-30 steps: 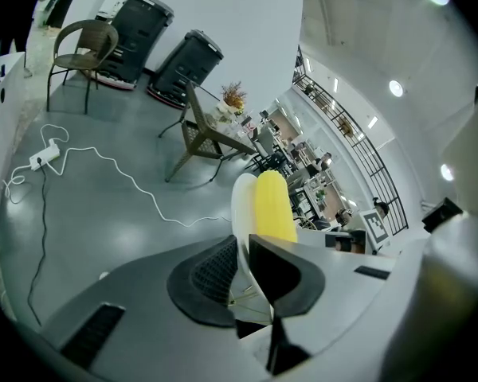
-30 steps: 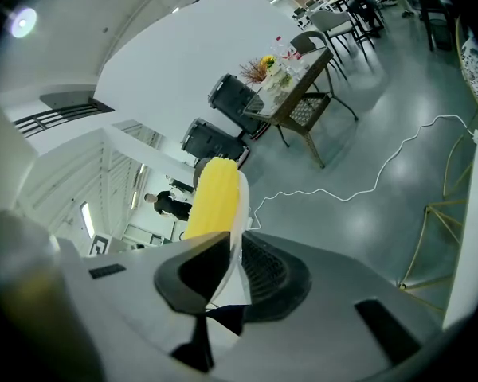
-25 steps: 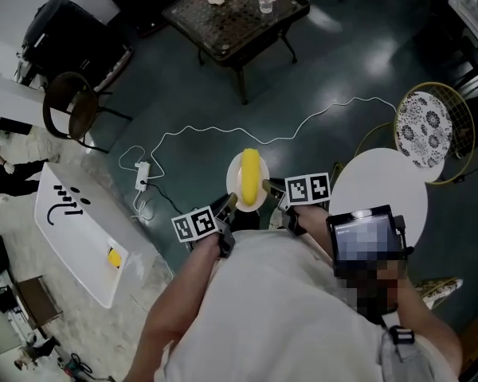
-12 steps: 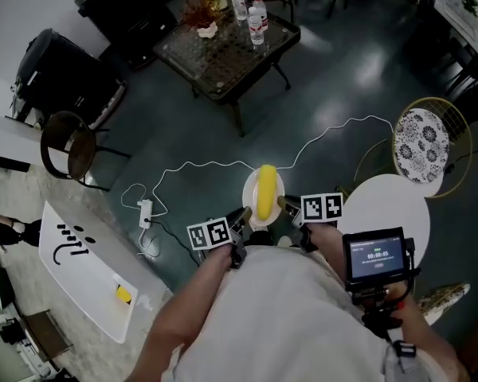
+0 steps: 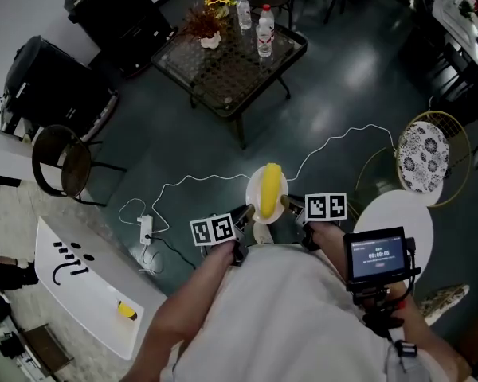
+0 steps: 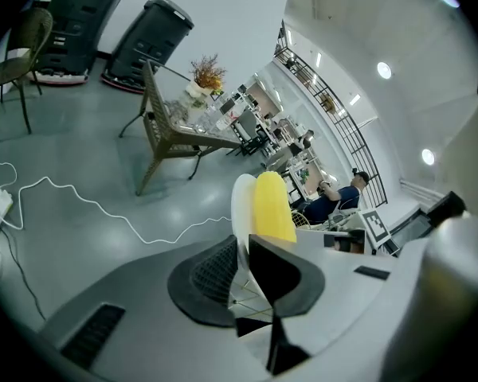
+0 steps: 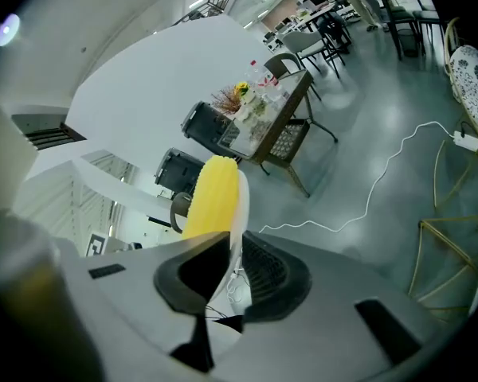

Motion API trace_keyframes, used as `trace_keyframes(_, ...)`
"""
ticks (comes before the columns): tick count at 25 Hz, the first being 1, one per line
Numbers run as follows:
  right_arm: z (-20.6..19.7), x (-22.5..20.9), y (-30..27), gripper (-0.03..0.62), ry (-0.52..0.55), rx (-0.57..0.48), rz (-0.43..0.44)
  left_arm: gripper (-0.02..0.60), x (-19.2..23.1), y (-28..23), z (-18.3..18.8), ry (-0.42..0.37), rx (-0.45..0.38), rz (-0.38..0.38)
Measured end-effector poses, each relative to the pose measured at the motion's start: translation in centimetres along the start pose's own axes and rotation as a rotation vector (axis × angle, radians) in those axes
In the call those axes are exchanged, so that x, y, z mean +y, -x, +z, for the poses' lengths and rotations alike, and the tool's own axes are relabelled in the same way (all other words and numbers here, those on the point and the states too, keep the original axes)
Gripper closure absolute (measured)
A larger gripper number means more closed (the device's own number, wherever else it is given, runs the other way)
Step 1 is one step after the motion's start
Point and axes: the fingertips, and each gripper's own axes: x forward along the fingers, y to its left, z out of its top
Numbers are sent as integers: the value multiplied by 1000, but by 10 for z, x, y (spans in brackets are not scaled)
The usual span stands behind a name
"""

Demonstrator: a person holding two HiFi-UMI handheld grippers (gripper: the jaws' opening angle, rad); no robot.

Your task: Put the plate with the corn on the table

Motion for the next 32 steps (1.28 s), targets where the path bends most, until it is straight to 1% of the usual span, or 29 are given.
trace_keyframes(6, 38, 34, -64, 540, 20, 5, 13, 528, 46, 17, 63, 8, -26, -11)
trace_keyframes(17, 81, 63, -124, 540, 63, 93, 17, 528, 85, 28, 122, 84, -93, -4)
trace_keyframes(20, 103, 65, -146, 540, 78, 113, 31, 528, 100, 20, 145, 106, -112, 13)
trace_keyframes(24, 137, 70, -176, 540, 87, 141, 56, 528, 115, 14, 185, 118, -124, 33)
trace_keyframes(29, 186, 83, -210, 540, 99, 159, 99, 528, 131, 7, 241, 110, -138, 57)
trace_keyframes(32, 212, 84, -224, 540, 105, 162, 113, 528, 135, -1, 268, 108, -145, 62)
